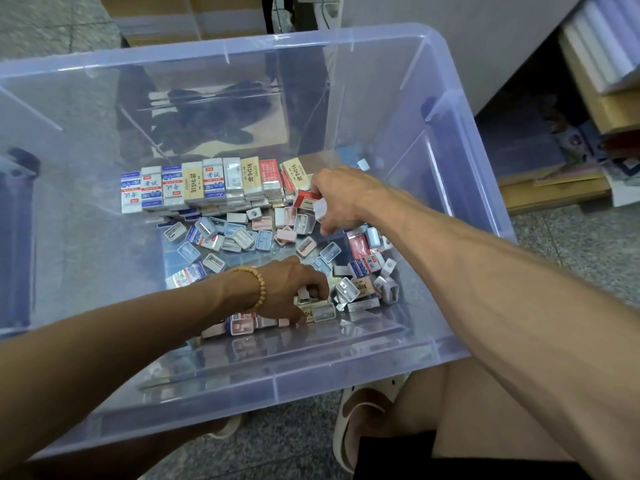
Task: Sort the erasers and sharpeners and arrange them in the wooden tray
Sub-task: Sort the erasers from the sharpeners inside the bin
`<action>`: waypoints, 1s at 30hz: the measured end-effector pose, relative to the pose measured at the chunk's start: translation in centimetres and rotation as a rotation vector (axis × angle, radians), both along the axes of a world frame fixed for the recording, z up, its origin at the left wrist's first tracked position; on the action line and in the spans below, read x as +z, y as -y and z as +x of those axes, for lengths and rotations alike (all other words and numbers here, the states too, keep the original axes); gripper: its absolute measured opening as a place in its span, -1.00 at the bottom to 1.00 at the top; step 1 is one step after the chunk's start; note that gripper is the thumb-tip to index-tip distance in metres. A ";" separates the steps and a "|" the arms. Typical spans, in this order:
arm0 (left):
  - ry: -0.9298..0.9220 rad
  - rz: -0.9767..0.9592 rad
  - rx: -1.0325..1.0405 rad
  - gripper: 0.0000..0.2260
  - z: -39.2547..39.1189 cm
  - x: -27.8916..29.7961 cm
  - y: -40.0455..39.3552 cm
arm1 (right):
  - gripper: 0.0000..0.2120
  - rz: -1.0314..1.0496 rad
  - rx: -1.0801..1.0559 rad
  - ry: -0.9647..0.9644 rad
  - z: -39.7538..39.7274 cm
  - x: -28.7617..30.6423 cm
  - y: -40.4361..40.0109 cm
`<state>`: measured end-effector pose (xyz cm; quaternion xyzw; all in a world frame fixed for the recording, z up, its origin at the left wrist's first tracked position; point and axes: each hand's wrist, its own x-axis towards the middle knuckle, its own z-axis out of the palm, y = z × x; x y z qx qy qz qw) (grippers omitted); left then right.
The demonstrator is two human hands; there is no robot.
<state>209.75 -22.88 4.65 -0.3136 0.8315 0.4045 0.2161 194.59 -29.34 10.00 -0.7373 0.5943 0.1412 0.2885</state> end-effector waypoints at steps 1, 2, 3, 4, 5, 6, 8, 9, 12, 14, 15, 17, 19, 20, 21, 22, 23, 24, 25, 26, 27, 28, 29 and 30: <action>-0.003 0.039 0.031 -0.60 0.0 0.0 0.0 | -0.56 0.005 -0.009 0.002 0.0 0.1 0.0; 0.002 0.068 0.050 -0.60 0.1 -0.1 0.1 | -0.55 0.011 -0.017 0.005 0.0 0.2 -0.1; 0.009 0.087 0.059 -0.59 0.0 0.0 0.1 | -0.56 0.020 -0.025 0.010 0.0 0.3 -0.1; 0.014 0.106 0.059 -0.58 -0.1 0.0 0.2 | -0.56 0.034 -0.035 0.020 0.0 0.5 -0.1; 0.019 0.125 0.057 -0.58 -0.1 0.1 0.3 | -0.57 0.055 -0.052 0.036 -0.1 0.7 -0.1; 0.018 0.143 0.060 -0.59 -0.1 0.2 0.4 | -0.58 0.080 -0.076 0.059 -0.2 1.1 0.0; 0.019 0.169 0.103 -0.65 0.2 0.7 0.6 | -0.57 0.149 -0.131 0.103 -0.5 1.9 0.3; 0.015 0.183 0.148 -0.69 0.5 1.2 0.8 | -0.56 0.189 -0.165 0.134 -0.6 2.2 0.4; -0.023 0.222 0.289 -0.77 1.9 2.8 1.9 | -0.56 0.336 -0.327 0.303 -1.0 2.7 0.5; -0.060 0.254 0.379 -0.76 3.0 3.9 2.6 | -0.65 0.436 -0.435 0.451 -1.3 2.8 0.5; -0.065 0.279 0.436 -0.75 3.5 4.3 2.8 | -0.73 0.475 -0.483 0.530 -1.4 2.7 0.6; -0.080 0.311 0.565 -0.74 4.6 4.9 2.8 | -0.85 0.510 -0.563 0.677 -1.6 2.6 0.7; -0.117 0.317 0.708 -0.71 5.3 5.6 2.6 | -0.89 0.490 -0.651 0.777 -1.6 2.4 1.1; -0.149 0.318 0.774 -0.71 5.6 5.9 2.5 | -0.89 0.472 -0.708 0.804 -1.7 2.2 1.3; -0.182 0.312 0.827 -0.73 5.8 6.4 2.4 | -0.87 0.453 -0.755 0.818 -1.8 2.0 1.7; -0.205 0.306 0.873 -0.76 6.0 6.8 2.4 | -0.82 0.440 -0.785 0.819 -1.7 1.8 2.0; -0.224 0.316 0.916 -0.79 6.2 7.3 2.3 | -0.77 0.435 -0.798 0.812 -1.6 1.6 2.1; -0.241 0.331 0.959 -0.82 6.3 7.6 2.2 | -0.75 0.441 -0.798 0.807 -1.4 1.4 2.2; -0.255 0.348 0.994 -0.84 6.5 8.0 2.1 | -0.74 0.451 -0.789 0.805 -1.1 1.1 2.2; -0.264 0.356 1.030 -0.84 6.5 8.2 2.1 | -0.73 0.458 -0.779 0.804 -0.7 0.9 2.1; -0.279 0.360 1.068 -0.83 6.6 8.4 2.1 | -0.70 0.456 -0.772 0.799 -0.4 0.6 2.1; -0.297 0.367 1.111 -0.82 6.6 8.4 2.3 | -0.68 0.449 -0.766 0.791 -0.2 0.4 2.0; -0.315 0.376 1.159 -0.83 6.6 8.3 2.4 | -0.67 0.440 -0.762 0.786 -0.2 0.3 2.0; -0.332 0.386 1.206 -0.84 6.5 8.3 2.5 | -0.68 0.431 -0.763 0.793 -0.2 0.2 2.0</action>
